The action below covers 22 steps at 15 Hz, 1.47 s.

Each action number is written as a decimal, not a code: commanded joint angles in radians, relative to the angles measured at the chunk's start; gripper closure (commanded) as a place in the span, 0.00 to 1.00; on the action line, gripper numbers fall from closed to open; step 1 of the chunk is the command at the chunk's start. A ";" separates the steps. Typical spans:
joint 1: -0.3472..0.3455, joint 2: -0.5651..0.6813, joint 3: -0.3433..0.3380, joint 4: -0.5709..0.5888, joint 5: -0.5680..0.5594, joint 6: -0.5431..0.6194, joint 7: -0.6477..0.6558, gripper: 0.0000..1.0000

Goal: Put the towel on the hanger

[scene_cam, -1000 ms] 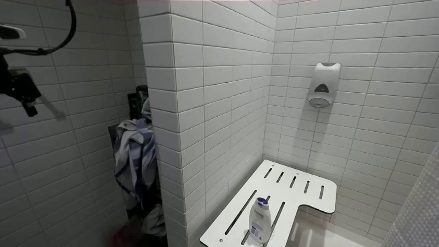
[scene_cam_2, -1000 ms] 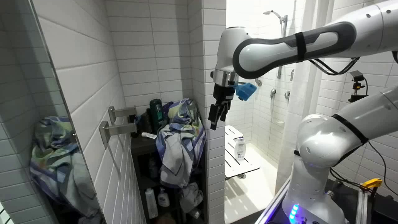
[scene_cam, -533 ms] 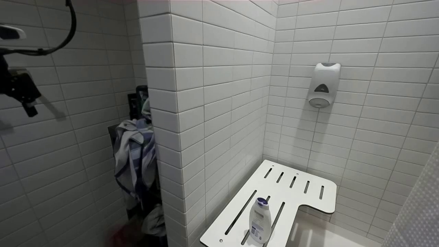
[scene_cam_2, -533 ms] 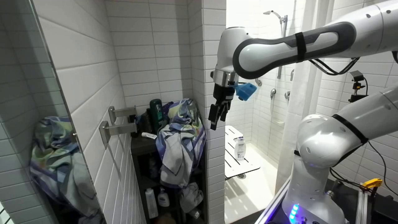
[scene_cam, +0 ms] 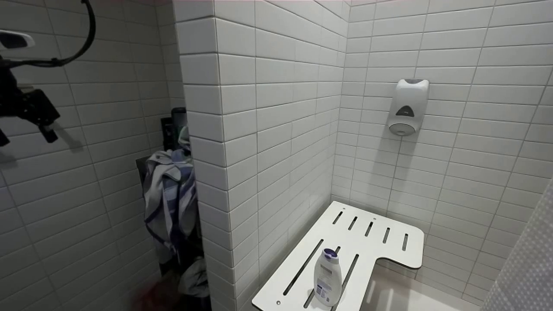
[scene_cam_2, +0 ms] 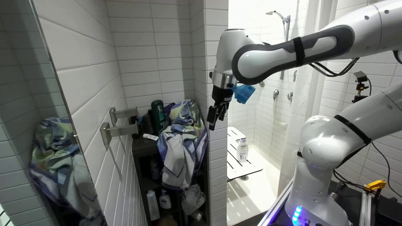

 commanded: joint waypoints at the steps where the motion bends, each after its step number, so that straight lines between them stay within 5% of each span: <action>1: -0.043 0.132 0.053 0.053 -0.093 0.086 0.011 0.00; 10: -0.133 0.432 0.122 0.255 -0.529 0.094 0.018 0.00; 18: -0.097 0.453 0.089 0.264 -0.517 0.064 0.010 0.00; 22: -0.111 0.494 0.101 0.279 -0.679 0.161 -0.008 0.00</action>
